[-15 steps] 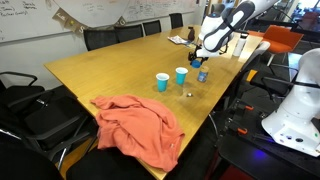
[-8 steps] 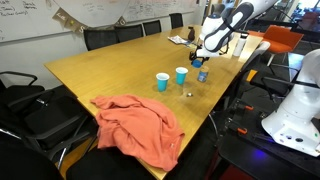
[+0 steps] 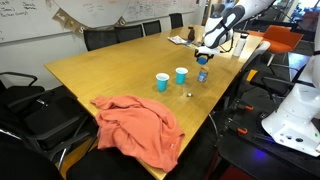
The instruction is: Put the lid on the peanut butter jar
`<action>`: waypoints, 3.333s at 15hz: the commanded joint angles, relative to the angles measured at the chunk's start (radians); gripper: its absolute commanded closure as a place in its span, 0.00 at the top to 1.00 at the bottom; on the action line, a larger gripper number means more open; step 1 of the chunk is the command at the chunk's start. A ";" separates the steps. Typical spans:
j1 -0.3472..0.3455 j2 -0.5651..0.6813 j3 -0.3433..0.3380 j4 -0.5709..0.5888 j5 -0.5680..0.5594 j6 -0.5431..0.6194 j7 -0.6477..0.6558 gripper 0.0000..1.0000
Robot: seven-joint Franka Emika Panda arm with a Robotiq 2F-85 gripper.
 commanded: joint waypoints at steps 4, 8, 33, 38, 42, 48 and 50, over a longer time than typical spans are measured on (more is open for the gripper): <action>-0.145 0.089 0.109 0.124 0.105 -0.129 -0.036 0.55; -0.188 0.093 0.127 0.117 0.142 -0.125 -0.047 0.55; -0.215 0.118 0.119 0.118 0.171 -0.164 -0.058 0.55; -0.232 0.128 0.136 0.116 0.195 -0.154 -0.069 0.55; -0.246 0.130 0.147 0.117 0.222 -0.146 -0.071 0.55; -0.260 0.115 0.158 0.111 0.265 -0.136 -0.078 0.55; -0.261 0.115 0.157 0.115 0.273 -0.136 -0.077 0.55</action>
